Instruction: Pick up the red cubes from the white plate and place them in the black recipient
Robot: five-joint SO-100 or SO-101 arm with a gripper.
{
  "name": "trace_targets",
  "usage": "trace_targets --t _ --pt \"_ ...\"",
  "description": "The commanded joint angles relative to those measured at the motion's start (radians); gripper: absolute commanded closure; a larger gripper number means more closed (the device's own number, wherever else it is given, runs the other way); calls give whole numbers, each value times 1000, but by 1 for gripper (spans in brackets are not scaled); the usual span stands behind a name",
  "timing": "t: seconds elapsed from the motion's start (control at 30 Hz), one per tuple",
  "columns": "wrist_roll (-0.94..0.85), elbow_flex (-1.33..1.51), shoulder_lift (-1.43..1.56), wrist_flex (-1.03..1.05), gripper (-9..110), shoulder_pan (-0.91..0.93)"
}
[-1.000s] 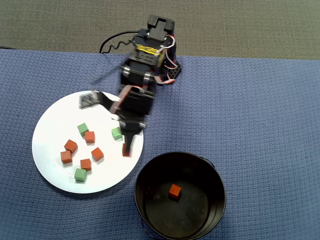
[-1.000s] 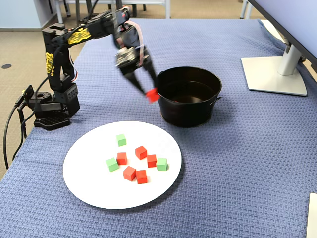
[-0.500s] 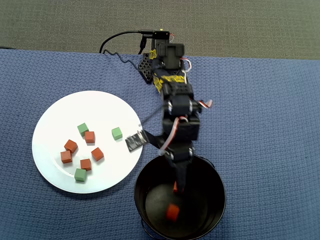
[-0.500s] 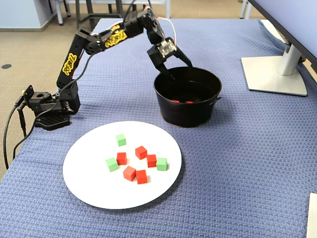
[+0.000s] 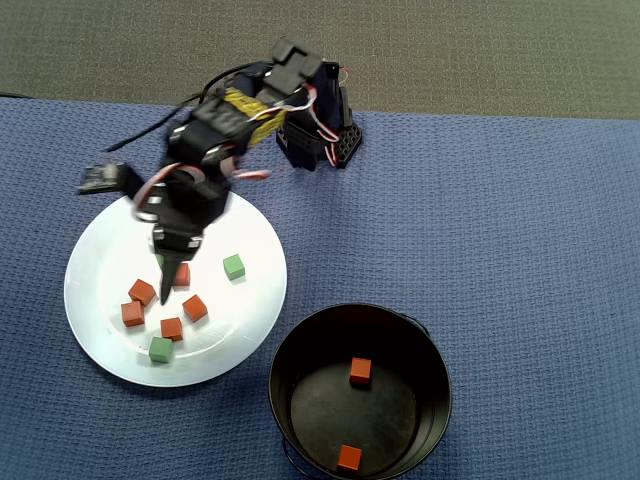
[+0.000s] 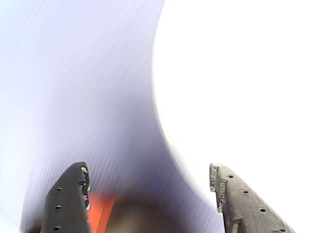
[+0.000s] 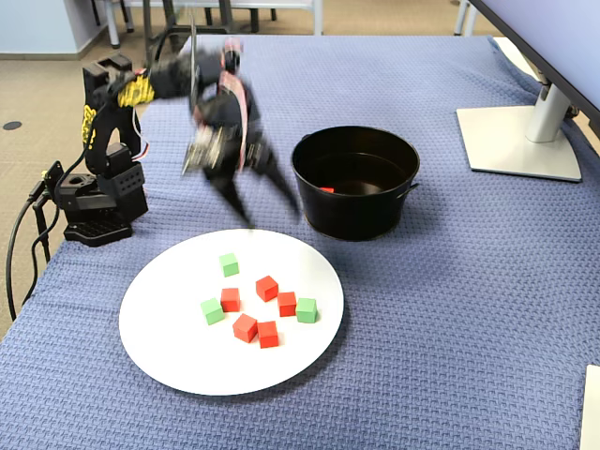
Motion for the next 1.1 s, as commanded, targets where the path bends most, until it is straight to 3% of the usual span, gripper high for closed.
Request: trace_targets --t 0.0,0.37,1.07 --pt "-31 6 -41 -14 76 95" --pt "-66 187 -150 -100 76 118" --pt "-51 370 -21 -149 79 43"
